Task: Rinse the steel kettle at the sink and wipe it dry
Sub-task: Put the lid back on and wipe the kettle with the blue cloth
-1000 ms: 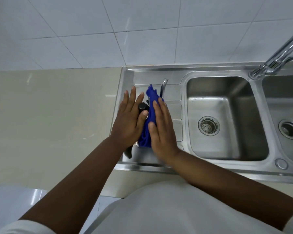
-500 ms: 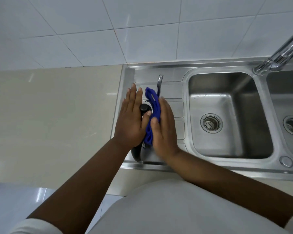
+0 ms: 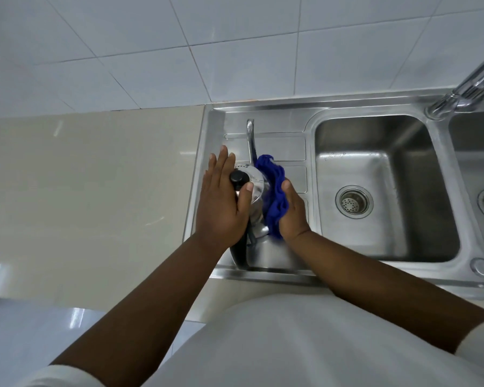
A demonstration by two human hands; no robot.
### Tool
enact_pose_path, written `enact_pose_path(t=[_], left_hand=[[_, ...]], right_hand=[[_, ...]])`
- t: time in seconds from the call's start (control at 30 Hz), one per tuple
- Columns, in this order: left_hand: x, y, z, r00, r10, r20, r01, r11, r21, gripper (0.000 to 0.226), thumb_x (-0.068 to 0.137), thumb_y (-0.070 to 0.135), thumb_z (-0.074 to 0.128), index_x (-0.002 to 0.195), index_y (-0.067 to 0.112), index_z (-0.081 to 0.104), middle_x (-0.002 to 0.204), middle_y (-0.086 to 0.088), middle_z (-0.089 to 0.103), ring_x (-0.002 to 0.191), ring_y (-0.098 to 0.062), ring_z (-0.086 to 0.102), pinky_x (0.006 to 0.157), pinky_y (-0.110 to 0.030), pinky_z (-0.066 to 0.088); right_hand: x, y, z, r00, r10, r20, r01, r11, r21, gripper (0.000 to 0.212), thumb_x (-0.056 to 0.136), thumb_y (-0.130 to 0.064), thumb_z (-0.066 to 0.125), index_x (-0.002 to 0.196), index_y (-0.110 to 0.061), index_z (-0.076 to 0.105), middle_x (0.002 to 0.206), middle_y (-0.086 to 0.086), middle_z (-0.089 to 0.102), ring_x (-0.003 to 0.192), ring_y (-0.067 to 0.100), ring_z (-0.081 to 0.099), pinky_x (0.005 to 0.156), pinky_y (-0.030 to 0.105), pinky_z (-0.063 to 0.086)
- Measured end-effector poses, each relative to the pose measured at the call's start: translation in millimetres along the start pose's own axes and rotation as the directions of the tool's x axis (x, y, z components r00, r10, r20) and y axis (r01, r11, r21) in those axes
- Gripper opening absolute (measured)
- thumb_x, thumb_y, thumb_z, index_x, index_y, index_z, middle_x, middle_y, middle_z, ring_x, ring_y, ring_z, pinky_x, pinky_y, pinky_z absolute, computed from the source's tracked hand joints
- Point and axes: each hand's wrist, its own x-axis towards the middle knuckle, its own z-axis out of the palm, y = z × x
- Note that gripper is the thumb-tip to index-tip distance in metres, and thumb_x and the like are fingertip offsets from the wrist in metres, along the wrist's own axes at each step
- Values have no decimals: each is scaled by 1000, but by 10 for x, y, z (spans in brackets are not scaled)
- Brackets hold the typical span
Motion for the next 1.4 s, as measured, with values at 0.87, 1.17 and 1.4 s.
enact_pose_path(t=[0.87,1.17,1.4], left_hand=[[-20,-20,-23,996,-84,-28,85,996,33,92,82,69,50,152,14,24,163,3,13,152,-16,4,121,-49,19],[109,-245,-252,988,83,129,-85,996,6,87,85,69,45,153,21,22,164,2,8,152,-21,1,122,-49,9],[314,-405,-353,940,220,263,-251,964,90,106,76,83,43,155,21,10,164,-7,-3,151,-31,-3,117,-63,14]], right_hand=[[-261,-65,187,987,-125,-97,84,936,-342,39,106,-37,35,137,-20,52,115,1,68,105,14,64,93,32,51],[-520,-182,353,949,-309,57,306,871,-385,45,103,-35,38,148,-34,35,153,1,45,139,23,48,111,40,44],[-336,-285,381,871,-434,229,490,767,-413,49,102,-27,43,148,-9,41,154,9,45,146,24,39,116,50,36]])
